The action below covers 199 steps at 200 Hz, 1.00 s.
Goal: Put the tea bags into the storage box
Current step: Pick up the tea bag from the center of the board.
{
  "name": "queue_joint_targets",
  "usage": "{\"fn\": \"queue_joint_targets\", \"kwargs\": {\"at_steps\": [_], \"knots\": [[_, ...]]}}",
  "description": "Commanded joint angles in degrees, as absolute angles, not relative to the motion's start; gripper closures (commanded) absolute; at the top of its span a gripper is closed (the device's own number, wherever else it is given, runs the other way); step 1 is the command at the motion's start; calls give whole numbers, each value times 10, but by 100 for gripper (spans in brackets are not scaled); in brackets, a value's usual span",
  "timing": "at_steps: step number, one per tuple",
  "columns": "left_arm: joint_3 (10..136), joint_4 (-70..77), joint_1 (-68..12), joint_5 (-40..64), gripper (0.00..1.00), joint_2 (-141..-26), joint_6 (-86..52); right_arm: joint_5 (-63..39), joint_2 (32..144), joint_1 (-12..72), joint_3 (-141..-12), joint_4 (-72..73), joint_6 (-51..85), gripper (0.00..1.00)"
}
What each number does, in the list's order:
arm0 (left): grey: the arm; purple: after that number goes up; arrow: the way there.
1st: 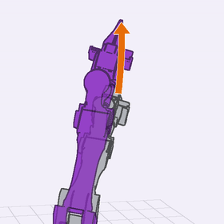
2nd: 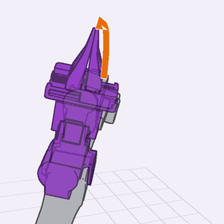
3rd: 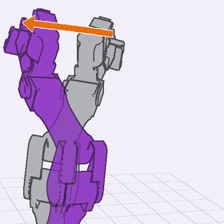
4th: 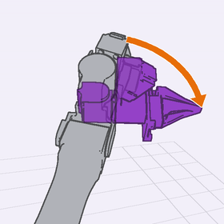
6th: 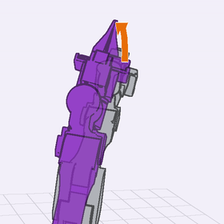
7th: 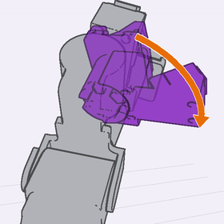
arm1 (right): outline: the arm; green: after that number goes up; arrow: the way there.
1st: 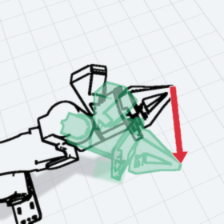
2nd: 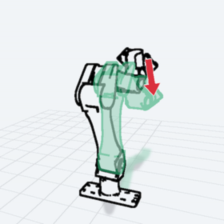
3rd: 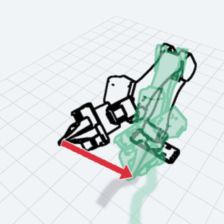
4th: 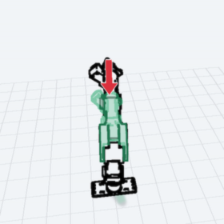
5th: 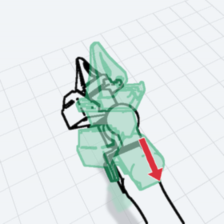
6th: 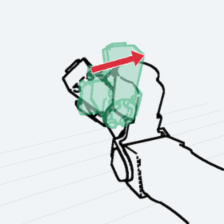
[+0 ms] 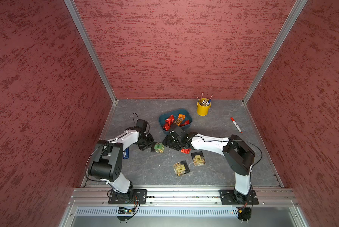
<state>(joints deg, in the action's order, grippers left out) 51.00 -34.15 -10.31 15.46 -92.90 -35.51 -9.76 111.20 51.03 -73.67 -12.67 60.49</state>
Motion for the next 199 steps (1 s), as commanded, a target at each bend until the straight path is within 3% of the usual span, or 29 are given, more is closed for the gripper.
{"fn": "queue_joint_targets", "kwargs": {"at_steps": [1,95,143,199], "knots": [[520,-333,-112,148,100,-946,-349,-111,1132,517,-732,-102,617,36],[516,-317,-118,148,100,-972,-352,-135,1180,521,-738,-66,636,36],[514,-316,-121,149,100,-974,-353,-165,1193,521,-691,61,666,38],[510,-317,-121,150,100,-972,-351,-166,1192,521,-679,100,665,48]]}}
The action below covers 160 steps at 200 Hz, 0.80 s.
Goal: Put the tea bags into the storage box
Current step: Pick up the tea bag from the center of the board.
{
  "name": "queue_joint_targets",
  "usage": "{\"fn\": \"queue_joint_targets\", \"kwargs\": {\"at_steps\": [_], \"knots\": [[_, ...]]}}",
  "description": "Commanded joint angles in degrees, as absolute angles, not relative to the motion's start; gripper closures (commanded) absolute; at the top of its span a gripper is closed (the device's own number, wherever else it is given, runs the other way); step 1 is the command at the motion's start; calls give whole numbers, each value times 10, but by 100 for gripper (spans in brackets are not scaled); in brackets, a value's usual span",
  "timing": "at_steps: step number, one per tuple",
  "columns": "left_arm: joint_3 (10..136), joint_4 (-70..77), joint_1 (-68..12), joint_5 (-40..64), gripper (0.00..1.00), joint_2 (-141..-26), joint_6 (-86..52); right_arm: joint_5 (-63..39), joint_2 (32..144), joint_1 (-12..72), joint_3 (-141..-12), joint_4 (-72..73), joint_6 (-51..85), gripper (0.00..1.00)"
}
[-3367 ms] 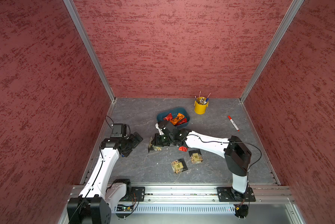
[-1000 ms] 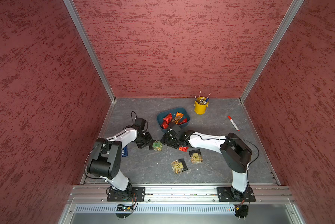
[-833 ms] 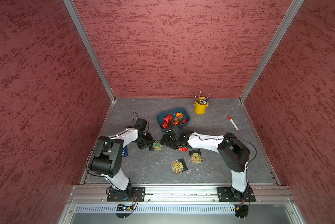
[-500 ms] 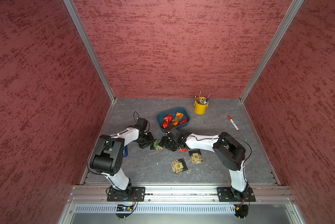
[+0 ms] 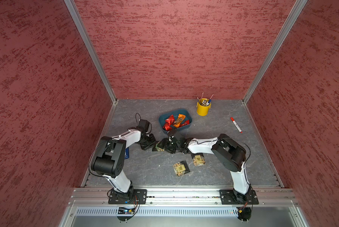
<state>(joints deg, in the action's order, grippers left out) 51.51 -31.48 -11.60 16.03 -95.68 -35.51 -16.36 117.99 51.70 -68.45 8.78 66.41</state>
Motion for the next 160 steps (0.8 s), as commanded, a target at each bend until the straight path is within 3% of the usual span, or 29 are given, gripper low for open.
{"fn": "queue_joint_targets", "kwargs": {"at_steps": [1,64,126,160], "knots": [[510,-316,-121,151,100,-972,-351,-166,1192,521,-679,100,664,48],[539,-344,-121,155,100,-951,-344,-165,1189,521,-684,85,656,81],[593,-411,-87,140,100,-877,-321,-165,1161,531,-682,69,650,90],[612,-444,-56,143,100,-843,-304,-159,1126,564,-692,43,652,90]]}}
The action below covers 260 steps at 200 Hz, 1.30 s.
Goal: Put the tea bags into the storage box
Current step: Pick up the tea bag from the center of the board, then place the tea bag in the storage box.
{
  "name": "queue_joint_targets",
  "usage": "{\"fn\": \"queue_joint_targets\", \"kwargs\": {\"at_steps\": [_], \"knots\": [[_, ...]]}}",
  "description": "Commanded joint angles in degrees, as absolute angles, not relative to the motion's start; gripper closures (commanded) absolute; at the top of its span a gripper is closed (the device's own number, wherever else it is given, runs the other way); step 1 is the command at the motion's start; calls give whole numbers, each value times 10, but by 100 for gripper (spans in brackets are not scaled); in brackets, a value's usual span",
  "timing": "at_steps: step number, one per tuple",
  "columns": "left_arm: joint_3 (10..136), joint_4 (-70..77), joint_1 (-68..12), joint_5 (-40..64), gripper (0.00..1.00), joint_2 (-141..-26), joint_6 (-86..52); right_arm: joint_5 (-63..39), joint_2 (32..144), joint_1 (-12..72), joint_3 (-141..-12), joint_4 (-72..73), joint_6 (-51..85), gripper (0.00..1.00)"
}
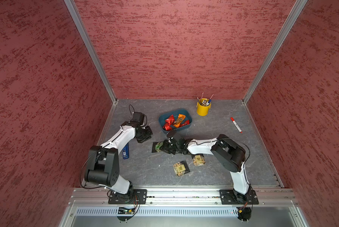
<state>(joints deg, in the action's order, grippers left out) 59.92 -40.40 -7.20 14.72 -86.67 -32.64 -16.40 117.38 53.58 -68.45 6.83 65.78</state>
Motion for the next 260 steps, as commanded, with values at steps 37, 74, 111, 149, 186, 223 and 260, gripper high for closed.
{"fn": "queue_joint_targets", "kwargs": {"at_steps": [37,74,111,149,186,223,260], "knots": [[594,-450,-42,149,100,-808,-307,-105,1076,566,-759,-92,582,90],[579,-454,-40,152,100,-789,-307,-70,1072,533,-838,-193,521,90],[573,-462,-31,147,100,-767,-303,-79,1101,466,-903,-241,473,91],[576,-468,-27,150,100,-761,-301,-111,1145,400,-946,-251,454,91],[566,-459,-31,162,100,-759,-308,-139,1187,358,-982,-275,451,89],[559,-448,-56,162,100,-760,-321,-119,1181,340,-1001,-301,434,51],[552,-439,-88,153,95,-760,-333,-82,1128,339,-994,-323,414,45]]}}
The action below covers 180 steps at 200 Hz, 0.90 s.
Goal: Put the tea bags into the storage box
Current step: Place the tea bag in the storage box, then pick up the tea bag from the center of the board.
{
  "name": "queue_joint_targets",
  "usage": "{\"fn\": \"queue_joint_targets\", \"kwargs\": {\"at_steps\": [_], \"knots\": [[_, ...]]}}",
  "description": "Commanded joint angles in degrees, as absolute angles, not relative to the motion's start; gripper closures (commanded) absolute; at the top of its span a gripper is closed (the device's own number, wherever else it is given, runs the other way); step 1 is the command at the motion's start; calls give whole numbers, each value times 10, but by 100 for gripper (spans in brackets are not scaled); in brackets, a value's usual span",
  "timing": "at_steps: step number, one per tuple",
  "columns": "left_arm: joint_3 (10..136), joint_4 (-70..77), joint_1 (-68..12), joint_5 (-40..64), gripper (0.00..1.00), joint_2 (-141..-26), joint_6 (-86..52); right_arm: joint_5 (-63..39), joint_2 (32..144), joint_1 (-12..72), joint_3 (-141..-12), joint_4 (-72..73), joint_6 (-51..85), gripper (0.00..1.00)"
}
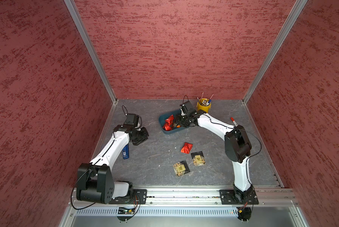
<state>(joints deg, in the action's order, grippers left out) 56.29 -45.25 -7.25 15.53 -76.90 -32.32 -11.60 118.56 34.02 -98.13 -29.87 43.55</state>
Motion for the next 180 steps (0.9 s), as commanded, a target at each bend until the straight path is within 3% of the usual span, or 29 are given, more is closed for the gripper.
{"fn": "queue_joint_targets", "kwargs": {"at_steps": [1,18,46,69,133,180], "knots": [[552,-439,-89,153,95,-760,-334,-82,1125,339,-994,-325,414,45],[551,-437,-103,147,86,-758,-337,-64,1088,341,-966,-333,416,41],[555,-441,-144,128,44,-760,-339,-30,1012,341,-900,-344,419,35],[562,-442,-190,111,25,-765,-345,10,953,340,-860,-389,417,29],[630,-424,-343,53,1,-854,-342,32,795,317,-700,-450,435,22],[719,-411,-412,32,0,-980,-270,27,720,313,-597,-461,469,22]]}}
